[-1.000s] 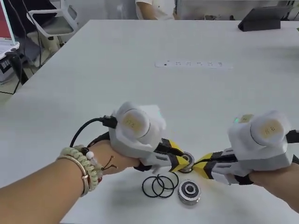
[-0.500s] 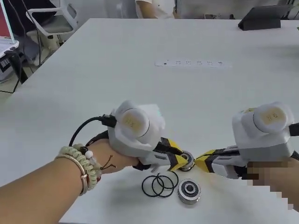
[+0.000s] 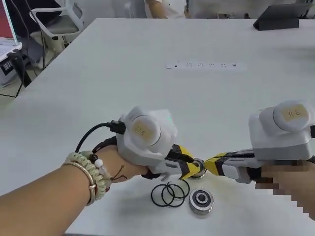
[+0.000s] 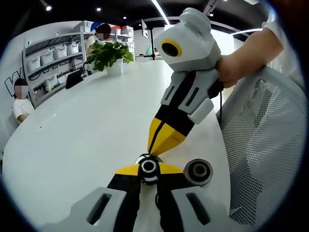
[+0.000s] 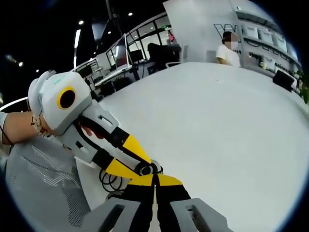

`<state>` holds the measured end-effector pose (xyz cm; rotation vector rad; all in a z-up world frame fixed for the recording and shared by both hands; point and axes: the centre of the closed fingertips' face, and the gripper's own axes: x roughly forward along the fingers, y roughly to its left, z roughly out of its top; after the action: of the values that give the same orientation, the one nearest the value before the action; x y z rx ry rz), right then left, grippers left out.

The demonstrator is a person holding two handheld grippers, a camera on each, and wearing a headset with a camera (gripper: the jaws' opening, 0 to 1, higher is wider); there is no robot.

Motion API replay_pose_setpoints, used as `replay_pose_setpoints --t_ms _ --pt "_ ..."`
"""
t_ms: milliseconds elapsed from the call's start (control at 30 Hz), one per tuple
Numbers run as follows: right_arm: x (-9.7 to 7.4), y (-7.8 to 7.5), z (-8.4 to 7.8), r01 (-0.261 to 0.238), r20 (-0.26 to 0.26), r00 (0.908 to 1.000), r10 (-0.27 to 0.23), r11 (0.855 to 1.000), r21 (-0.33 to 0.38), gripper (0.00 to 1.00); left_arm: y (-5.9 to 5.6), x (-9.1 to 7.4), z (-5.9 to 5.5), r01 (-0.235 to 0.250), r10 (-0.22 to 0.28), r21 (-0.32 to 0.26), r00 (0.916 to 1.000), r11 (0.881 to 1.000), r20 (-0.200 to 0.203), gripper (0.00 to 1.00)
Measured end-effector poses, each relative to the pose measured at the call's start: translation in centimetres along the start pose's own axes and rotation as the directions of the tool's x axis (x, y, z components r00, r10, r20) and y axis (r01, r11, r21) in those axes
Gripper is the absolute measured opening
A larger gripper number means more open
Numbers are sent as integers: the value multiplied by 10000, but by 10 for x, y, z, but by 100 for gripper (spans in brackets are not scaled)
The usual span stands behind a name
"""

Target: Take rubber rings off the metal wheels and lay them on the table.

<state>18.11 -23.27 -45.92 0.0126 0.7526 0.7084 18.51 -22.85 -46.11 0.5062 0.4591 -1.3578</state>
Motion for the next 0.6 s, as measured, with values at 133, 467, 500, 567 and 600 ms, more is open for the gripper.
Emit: replay_pose_setpoints --t_ms 133,467,500,567,600 --pt "-1 2 2 -92 35 10000 92 9999 -92 0 0 0 0 -4 4 13 10000 10000 4 7" --pt "2 18 14 -485 339 9981 507 9968 -632 0 0 0 0 -43 44 -137 10000 9999 86 7" --pt "3 15 13 -368 317 9987 398 9951 -915 0 0 0 0 -73 75 -182 9999 9998 106 7" --pt "2 13 14 -413 347 9985 427 9983 -404 0 0 0 1 -205 208 -197 9997 9996 162 7" --pt "2 11 14 -403 383 9984 416 9987 -319 0 0 0 1 -256 260 -265 9995 9993 166 7"
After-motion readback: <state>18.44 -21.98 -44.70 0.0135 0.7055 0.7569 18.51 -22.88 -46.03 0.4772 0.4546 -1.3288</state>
